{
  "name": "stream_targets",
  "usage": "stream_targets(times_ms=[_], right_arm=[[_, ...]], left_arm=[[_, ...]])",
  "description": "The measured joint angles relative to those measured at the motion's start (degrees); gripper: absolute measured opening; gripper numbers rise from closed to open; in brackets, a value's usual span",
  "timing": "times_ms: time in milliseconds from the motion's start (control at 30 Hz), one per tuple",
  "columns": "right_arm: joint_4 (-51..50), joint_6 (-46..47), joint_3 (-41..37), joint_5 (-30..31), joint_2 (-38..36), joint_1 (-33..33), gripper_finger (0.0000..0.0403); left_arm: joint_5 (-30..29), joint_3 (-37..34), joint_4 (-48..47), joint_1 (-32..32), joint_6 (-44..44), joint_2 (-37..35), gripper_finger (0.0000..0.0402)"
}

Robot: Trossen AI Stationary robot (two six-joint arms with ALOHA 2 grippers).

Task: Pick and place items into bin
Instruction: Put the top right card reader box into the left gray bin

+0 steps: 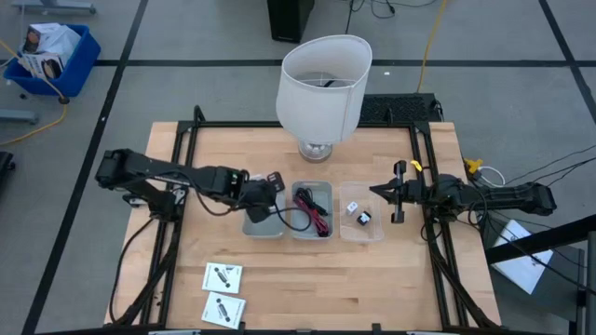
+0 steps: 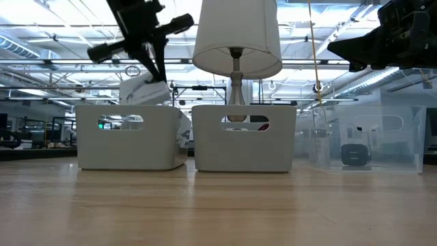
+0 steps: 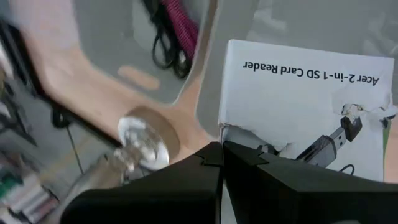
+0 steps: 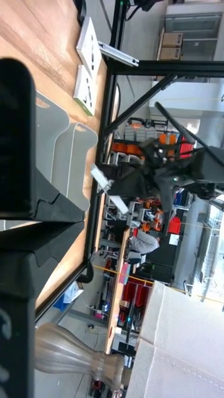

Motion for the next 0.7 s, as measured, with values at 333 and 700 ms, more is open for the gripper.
stream_targets(times_ms=[333, 700], right_arm=[[0.01, -0.26, 0.02, 0.00, 0.00, 0.01, 0.0000], [0.03, -0.91, 0.00, 0.00, -0.02, -0.01, 0.0000]], left_arm=[[4.11, -8.46, 9.07, 0.11, 7.38, 0.07, 0.0005], [9.63, -11.71, 15.47, 0.14, 9.15, 2.13, 0.0005]])
